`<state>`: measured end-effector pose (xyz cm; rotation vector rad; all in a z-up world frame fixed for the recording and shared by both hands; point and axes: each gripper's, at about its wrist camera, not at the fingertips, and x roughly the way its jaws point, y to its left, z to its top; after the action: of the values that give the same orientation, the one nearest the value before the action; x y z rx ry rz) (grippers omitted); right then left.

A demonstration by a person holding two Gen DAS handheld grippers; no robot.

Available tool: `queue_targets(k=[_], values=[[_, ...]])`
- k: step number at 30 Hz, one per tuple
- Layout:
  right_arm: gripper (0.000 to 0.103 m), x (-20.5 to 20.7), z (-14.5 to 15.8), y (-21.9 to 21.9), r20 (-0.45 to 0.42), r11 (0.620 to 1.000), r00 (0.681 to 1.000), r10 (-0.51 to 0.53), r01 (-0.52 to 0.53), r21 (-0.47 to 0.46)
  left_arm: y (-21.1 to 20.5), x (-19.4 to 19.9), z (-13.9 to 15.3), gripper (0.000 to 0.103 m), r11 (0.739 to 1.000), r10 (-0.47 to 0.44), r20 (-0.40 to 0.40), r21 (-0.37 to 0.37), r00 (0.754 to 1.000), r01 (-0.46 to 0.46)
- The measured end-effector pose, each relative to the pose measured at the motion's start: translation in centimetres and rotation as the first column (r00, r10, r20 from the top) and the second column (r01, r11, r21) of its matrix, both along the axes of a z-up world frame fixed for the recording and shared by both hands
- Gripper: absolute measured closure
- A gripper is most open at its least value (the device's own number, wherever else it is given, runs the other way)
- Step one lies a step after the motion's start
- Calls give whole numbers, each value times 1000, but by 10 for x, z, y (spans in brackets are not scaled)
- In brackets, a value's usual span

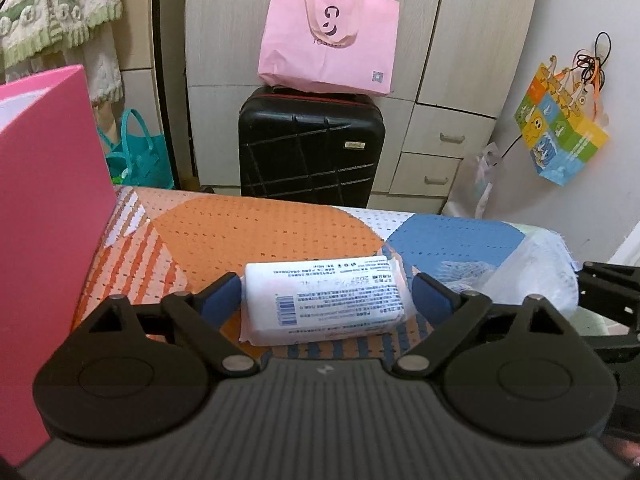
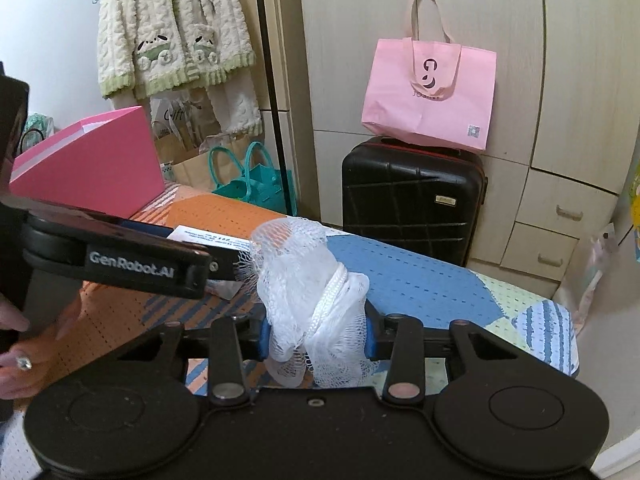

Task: Organize soft objects
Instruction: 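Grasp the white wipe pack with the left gripper while the right grasps the white mesh puff, then carry the wipe pack and mesh puff over the pink box with both grippers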

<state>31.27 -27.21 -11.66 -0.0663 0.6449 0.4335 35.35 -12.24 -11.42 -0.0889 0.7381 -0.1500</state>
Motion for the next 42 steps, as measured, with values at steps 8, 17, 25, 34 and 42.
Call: queue_targets(k=[8,17,25,34,42], values=[[57,-6,3,-2,-1,1000,1000,-20,20,20,-2,-1,2,23,999,-23,-9,22,1000,23],[57,-22,11,2,-23,998,998,-51,51,37,7,-22,13,25,998,-59,12,-17,998,59],[57,-50,10,-2,-137,971,987,-89,117,208,31,-74,42,25,992,-74,77,-94,994,81],[57,-96,25,10,-137,970,987,-86,114,213,61,-118,65,25,984,-108,109,-129,988,122],[55,-141,50,26,-81,975,994,-73,88,204,74,-154,76,25,983,-149,73,-99,986,156]])
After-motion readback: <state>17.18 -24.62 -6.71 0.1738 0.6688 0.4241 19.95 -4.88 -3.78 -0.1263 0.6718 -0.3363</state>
